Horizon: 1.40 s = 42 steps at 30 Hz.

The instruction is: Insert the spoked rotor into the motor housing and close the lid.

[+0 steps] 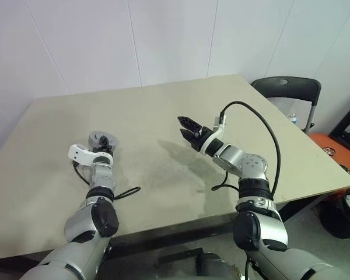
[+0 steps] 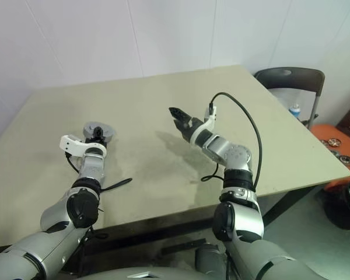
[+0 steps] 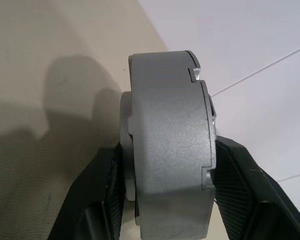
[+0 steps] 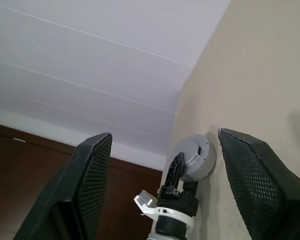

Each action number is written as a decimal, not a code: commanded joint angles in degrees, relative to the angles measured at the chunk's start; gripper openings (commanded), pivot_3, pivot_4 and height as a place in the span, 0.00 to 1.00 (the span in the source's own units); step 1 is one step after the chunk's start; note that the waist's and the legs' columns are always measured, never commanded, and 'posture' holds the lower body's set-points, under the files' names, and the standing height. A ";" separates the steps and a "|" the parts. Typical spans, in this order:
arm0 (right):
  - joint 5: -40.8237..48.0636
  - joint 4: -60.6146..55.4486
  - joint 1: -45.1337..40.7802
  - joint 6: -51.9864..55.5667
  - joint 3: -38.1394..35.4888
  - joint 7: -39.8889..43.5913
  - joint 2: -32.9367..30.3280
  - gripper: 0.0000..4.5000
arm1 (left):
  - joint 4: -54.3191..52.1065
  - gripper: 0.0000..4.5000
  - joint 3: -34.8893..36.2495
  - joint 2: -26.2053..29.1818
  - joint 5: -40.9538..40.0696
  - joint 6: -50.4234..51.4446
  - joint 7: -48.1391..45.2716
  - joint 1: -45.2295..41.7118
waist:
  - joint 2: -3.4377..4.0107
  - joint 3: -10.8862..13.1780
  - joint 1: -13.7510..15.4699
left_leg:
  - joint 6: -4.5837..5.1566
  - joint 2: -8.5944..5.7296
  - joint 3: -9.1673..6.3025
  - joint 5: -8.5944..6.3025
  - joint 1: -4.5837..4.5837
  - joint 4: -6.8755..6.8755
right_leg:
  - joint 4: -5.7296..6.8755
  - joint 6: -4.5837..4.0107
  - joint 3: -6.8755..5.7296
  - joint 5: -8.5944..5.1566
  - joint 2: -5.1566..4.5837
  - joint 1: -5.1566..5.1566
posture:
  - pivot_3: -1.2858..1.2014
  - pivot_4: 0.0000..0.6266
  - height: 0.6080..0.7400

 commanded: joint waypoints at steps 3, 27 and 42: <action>0.07 -1.39 -1.17 -0.44 0.75 0.92 -0.74 0.79 | -0.76 0.63 2.01 0.59 -1.58 -0.77 3.66 0.67 | -0.04 -0.09 -0.17 | 0.00 0.01 0.06 0.00 0.07 0.00 | 0.05 0.00 0.01 0.00 -0.01 0.03 | 0.52 0.00 1.00; -3.11 0.55 -0.84 -2.24 2.54 3.19 -1.16 0.79 | -11.74 1.00 -8.71 1.66 15.11 -6.28 38.64 4.23 | -0.17 -0.38 -1.05 | -0.11 0.05 0.35 0.06 0.51 -0.03 | 0.24 -0.02 0.34 0.02 0.10 0.19 | 0.52 0.00 1.00; -16.81 -7.01 2.35 -16.54 13.70 9.69 -5.38 0.79 | -31.29 1.00 -21.40 0.50 9.72 -0.46 -11.51 10.47 | -0.29 -0.42 0.15 | -0.05 -0.03 0.11 0.03 0.05 0.00 | -0.02 -0.04 -0.02 0.07 -0.04 0.06 | 0.52 0.00 1.00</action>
